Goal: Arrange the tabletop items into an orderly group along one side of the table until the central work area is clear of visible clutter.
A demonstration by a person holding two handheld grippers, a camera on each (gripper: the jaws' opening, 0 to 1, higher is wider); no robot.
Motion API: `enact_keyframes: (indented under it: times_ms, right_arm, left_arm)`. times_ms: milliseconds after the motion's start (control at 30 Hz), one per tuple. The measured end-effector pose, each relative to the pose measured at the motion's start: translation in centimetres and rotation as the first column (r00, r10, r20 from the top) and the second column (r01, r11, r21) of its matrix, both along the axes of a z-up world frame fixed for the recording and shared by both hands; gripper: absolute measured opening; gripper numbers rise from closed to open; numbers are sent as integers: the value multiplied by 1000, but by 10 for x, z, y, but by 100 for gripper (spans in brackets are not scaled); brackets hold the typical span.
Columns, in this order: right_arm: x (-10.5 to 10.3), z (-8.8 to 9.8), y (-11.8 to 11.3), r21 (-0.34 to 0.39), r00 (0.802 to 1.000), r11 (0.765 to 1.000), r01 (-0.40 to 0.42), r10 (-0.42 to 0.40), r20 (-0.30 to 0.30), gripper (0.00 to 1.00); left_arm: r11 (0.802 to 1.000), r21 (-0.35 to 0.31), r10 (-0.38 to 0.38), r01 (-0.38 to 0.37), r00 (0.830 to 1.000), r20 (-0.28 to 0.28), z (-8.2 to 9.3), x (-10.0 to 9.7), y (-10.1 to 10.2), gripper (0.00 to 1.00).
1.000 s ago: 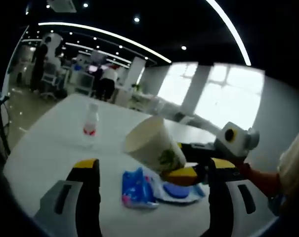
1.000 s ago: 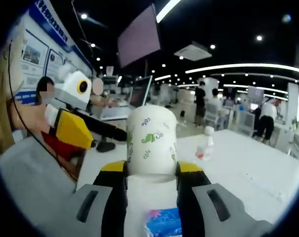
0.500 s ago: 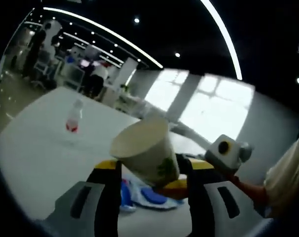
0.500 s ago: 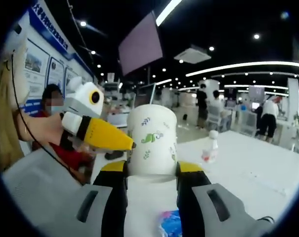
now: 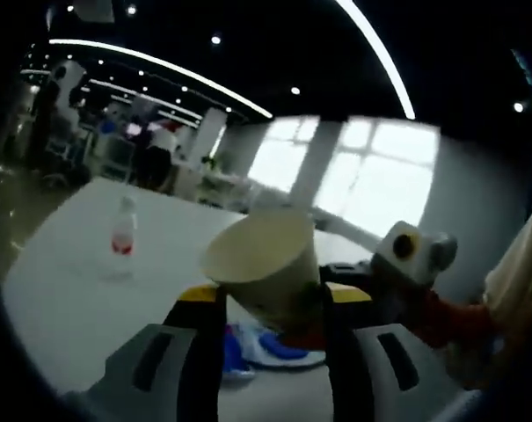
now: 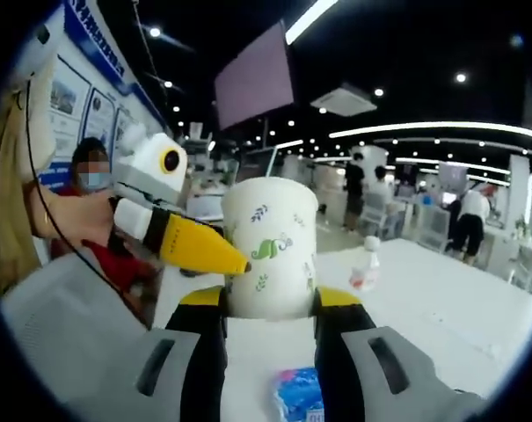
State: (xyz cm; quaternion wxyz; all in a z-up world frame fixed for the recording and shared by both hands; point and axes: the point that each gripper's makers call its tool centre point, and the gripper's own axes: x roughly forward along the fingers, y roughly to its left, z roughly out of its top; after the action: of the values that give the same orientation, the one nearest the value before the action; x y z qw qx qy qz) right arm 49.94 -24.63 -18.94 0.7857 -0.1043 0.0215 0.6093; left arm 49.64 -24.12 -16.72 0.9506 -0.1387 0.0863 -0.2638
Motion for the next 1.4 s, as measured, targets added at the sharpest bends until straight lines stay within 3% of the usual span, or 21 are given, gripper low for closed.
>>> enact_keyframes:
  times_ms: [233,400,533,667,733,933,1067,1400]
  right_arm:
    - [0,-1,-2,-12,1000,1000,13,-13,14,38]
    - [-1,-5,-1,-38,999,999,14,-12,41,38]
    - [0,-6,-2,-47,999,999,26,-24,42,39]
    - [4,-12,-5,-62,999,997,44,-43,16,49]
    - [7,-18,-8,-77,997,995,65,-67,-35,55]
    - [8,-28,-16,-95,988,990,101,-111,-108,76]
    - [10,-31,-23,-96,981,987,129,-142,-134,82]
    - [12,-36,-45,-112,961,975,193,-211,-179,91]
  left_arm:
    - [995,104,-5,1,999,44,3,-2,-4,38]
    - [970,244,-23,0,995,93,4,-5,-5,38]
    - [960,280,-8,-29,992,127,9,-4,-4,38]
    - [953,299,2,-46,989,145,12,-2,1,37]
    - [949,312,7,-54,988,153,13,-1,4,37]
    - [928,361,24,-90,983,182,17,5,13,37]
    - [902,419,19,-102,980,200,17,11,17,37]
    - [880,461,17,-114,978,209,10,35,26,37]
